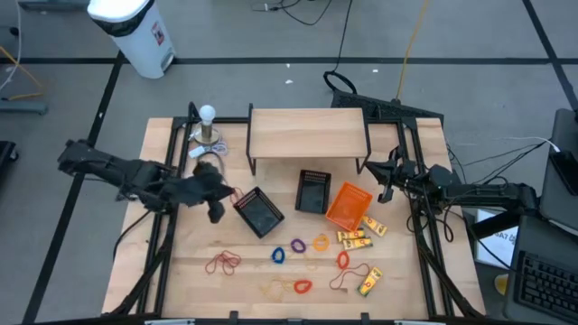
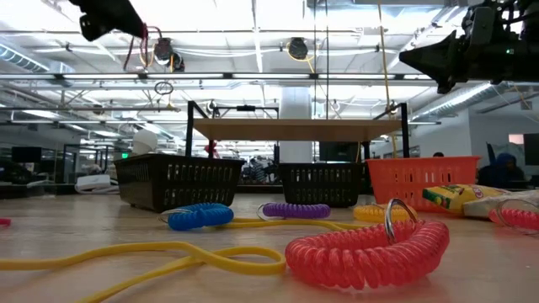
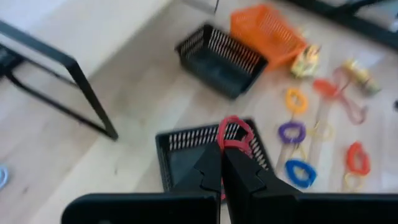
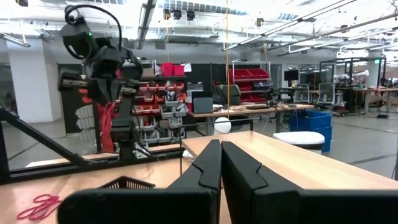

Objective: Pick & Place Office Desk Supplies
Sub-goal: Put the red rubber band into the left black bin

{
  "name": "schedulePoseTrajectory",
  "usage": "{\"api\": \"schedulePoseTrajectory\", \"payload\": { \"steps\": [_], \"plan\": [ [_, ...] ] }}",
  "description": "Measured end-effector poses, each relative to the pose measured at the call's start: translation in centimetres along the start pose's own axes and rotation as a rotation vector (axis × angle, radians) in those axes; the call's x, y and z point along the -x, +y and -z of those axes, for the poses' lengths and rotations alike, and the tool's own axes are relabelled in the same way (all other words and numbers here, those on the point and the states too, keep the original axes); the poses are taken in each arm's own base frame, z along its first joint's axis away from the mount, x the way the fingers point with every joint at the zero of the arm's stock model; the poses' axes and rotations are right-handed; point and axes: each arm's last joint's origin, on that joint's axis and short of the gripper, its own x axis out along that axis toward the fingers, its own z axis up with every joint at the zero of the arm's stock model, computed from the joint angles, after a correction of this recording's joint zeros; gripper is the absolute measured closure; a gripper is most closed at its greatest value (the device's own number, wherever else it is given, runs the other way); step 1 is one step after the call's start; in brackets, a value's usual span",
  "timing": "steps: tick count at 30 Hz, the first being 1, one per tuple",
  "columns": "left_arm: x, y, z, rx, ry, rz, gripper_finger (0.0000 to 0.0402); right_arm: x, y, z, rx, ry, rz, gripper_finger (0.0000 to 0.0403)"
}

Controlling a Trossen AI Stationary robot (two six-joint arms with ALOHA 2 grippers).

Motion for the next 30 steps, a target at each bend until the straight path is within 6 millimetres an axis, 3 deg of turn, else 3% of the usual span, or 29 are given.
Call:
{"api": "schedulePoseTrajectory", "payload": {
  "steps": [14, 30],
  "plan": [
    [-7.9, -1.4, -1.6, -0.107, 0.335, -0.081, 0.0401, 0.0, 0.0, 0.0, 0.0, 0.001, 0.0, 0.0403],
    [-13.8, -1.7, 0.3, -0.194, 0.522, -0.11, 0.0401, 0.0, 0.0, 0.0, 0.0, 0.001, 0.0, 0.0403]
  ]
}}
